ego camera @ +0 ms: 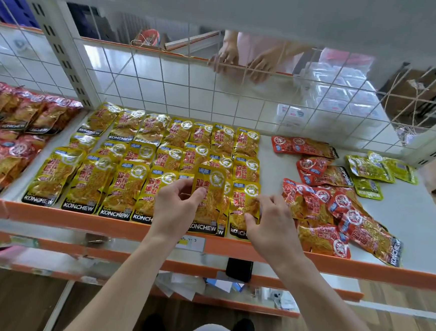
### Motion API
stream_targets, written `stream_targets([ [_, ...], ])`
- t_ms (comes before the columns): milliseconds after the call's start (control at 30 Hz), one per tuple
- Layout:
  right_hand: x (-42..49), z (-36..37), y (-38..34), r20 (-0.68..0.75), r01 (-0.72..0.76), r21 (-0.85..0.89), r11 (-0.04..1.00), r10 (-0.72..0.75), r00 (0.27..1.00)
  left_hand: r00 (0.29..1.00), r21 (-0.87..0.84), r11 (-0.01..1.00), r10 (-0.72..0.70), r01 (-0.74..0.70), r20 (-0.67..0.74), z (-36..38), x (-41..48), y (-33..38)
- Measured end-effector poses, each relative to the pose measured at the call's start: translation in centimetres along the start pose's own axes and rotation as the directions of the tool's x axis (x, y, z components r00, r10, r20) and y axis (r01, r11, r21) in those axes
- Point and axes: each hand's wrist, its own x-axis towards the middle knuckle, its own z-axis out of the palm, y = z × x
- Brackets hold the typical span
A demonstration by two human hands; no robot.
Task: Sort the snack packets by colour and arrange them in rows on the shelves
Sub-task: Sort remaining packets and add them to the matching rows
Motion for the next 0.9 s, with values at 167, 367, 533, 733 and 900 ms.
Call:
stream_targets([
  [167, -0.1, 0.2, -0.1, -0.012, -0.002, -0.069, 0.998, 0.001, 1.0, 0.996, 0.028, 0.998, 0.055, -0.057, 0.066, -0.4, 0.1, 0.1],
  [367, -0.7, 0.5, -0.8, -0.034, -0.02, -0.156, 0.988, 0.014, 0.999, 0.984, 0.101, 0.989, 0.091, -0.107, 0.152, -1.3, 0.5, -0.4],
  [533, -1.0, 0.8, -1.0, -0.048, -0.035, -0.137, 0.99, 0.029, 0.998, 0.964, 0.175, 0.971, 0.12, -0.163, 0.236, -2.6, 0.9, -0.5],
  [733, -0.4, 0.7, -2.3, -0.125, -0.064, -0.127, 0.99, 0.048, 0.991, 0.946, 0.167, 0.965, 0.147, -0.201, 0.288, -4.2, 1.3, -0.2],
  [900, 0.1, 1.1, -5.3, -0.131, 0.045, -0.106, 0.993, -0.058, 0.99, 0.953, 0.141, 0.967, 0.174, -0.213, 0.248, -6.4, 1.9, 0.2],
])
